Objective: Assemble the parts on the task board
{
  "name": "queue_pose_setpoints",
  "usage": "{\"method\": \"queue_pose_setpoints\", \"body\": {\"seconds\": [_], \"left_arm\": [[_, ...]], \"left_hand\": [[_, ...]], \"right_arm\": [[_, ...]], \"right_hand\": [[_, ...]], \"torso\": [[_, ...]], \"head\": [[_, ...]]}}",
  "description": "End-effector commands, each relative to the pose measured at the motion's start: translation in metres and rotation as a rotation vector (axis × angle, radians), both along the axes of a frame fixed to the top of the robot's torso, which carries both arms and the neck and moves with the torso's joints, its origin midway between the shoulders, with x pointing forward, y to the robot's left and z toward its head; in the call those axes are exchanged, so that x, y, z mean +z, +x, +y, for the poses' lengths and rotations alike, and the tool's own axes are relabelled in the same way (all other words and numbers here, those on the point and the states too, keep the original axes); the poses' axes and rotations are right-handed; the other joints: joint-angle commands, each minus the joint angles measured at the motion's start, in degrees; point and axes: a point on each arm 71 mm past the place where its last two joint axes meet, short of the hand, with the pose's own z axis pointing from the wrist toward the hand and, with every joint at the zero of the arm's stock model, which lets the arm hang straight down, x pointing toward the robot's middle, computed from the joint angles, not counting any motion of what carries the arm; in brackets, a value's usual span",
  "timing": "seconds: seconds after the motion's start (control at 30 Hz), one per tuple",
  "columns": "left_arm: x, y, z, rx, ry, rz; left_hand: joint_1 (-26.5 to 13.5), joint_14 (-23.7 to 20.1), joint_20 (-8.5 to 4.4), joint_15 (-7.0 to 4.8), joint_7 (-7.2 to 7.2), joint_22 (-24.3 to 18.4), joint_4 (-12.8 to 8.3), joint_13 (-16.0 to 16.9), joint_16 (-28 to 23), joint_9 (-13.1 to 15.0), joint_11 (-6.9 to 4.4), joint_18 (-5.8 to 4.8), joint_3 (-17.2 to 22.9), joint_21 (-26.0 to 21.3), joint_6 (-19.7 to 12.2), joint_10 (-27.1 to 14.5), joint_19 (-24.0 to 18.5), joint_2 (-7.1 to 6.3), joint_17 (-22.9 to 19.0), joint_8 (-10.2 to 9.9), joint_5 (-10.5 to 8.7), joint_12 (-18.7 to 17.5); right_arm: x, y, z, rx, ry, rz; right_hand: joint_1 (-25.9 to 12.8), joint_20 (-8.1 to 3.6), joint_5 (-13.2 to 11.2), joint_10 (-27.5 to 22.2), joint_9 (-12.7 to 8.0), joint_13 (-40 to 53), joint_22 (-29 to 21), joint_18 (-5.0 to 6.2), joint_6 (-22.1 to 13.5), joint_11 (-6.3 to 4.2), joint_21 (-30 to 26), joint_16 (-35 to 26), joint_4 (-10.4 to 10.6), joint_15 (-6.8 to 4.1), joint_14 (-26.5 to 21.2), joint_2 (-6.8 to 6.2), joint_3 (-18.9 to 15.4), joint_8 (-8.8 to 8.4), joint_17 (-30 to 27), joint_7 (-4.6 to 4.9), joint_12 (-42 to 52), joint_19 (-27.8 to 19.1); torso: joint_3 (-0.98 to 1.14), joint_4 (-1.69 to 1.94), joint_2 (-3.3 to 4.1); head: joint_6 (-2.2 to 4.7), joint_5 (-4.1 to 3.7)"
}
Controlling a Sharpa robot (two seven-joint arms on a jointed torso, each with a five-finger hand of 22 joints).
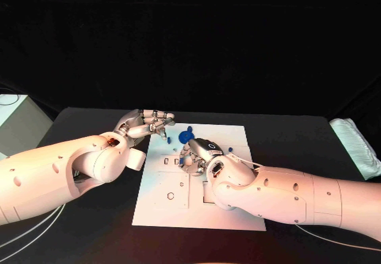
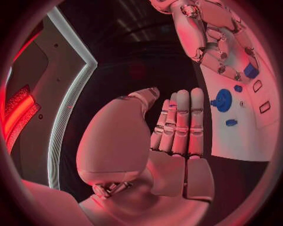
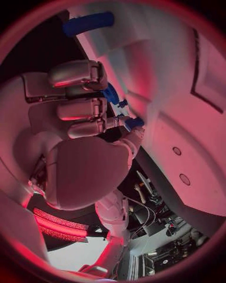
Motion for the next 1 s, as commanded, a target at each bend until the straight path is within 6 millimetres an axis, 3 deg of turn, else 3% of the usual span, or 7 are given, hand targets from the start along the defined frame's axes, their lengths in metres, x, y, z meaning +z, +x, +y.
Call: {"method": "queue_pose_setpoints", "body": {"seconds": [0.03,0.77,0.9,1.0], "left_arm": [[0.0011,-0.0007,-0.0021,-0.02,-0.004,-0.005],[0.0008,-0.0005,-0.0012,-0.02,-0.002,-0.002],[0.0007,-0.0005,-0.001,-0.02,-0.001,-0.002],[0.0007,-0.0004,-0.0008,-0.02,0.0,-0.002]], "left_hand": [[-0.7,0.2,0.05,-0.11,-0.13,0.0,0.0,0.1,0.2,0.1,0.11,0.86,-0.1,0.3,-0.3,0.0,-0.3,-0.08,-0.1,0.0,-0.22,0.4],[-0.8,0.2,0.06,-0.07,-0.08,0.1,0.0,0.1,0.3,0.1,0.17,0.85,-0.1,0.4,-0.5,-0.3,-0.4,-0.06,-0.1,0.0,-0.22,0.5],[-0.8,0.2,0.06,-0.06,-0.07,0.1,0.0,0.1,0.3,0.1,0.18,0.85,-0.1,0.4,-0.5,-0.3,-0.4,-0.07,-0.1,0.0,-0.22,0.5],[-0.8,0.2,0.07,-0.04,-0.05,0.1,0.1,0.1,0.3,0.1,0.19,0.84,-0.1,0.4,-0.5,-0.4,-0.4,-0.1,-0.1,0.0,-0.23,0.5]], "right_arm": [[-0.0029,-0.0011,0.0003,0.013,-0.015,-0.001],[-0.0031,-0.0006,0.0007,0.025,-0.008,-0.009],[-0.0021,-0.0011,0.0011,0.027,0.002,-0.016],[-0.0008,-0.0024,0.0014,0.033,0.013,-0.023]], "right_hand": [[-0.5,0.0,0.2,3.1,0.1,11.9,15.1,-0.39,-0.6,0.11,0.1,0.4,0.2,0.11,6.0,-0.04,0.0,0.03,15.1,0.05,-0.4,6.0],[-2.7,1.37,0.2,0.0,-1.5,8.9,15.1,-0.39,-5.8,1.95,0.1,0.4,0.8,1.71,6.0,-2.72,-1.9,-2.29,15.1,2.09,-4.2,6.0],[-3.5,1.71,0.2,-0.9,-1.8,8.0,15.1,-0.39,-6.8,2.21,0.1,0.4,1.8,1.98,6.0,-3.06,-4.9,-2.67,15.1,2.31,-5.2,6.0],[-3.1,1.94,0.3,-1.5,-2.2,7.4,15.1,-0.39,-7.6,2.42,0.1,0.4,3.0,2.2,6.0,-2.44,-8.7,-2.89,15.1,2.52,-5.9,6.0]], "torso": [[0.02,0.0,0.03],[0.05,-0.01,0.03],[0.04,-0.01,0.01],[0.02,0.03,0.02]], "head": [[-0.03,-0.02],[-0.06,-0.05],[0.0,-0.06],[-0.03,-0.08]]}}
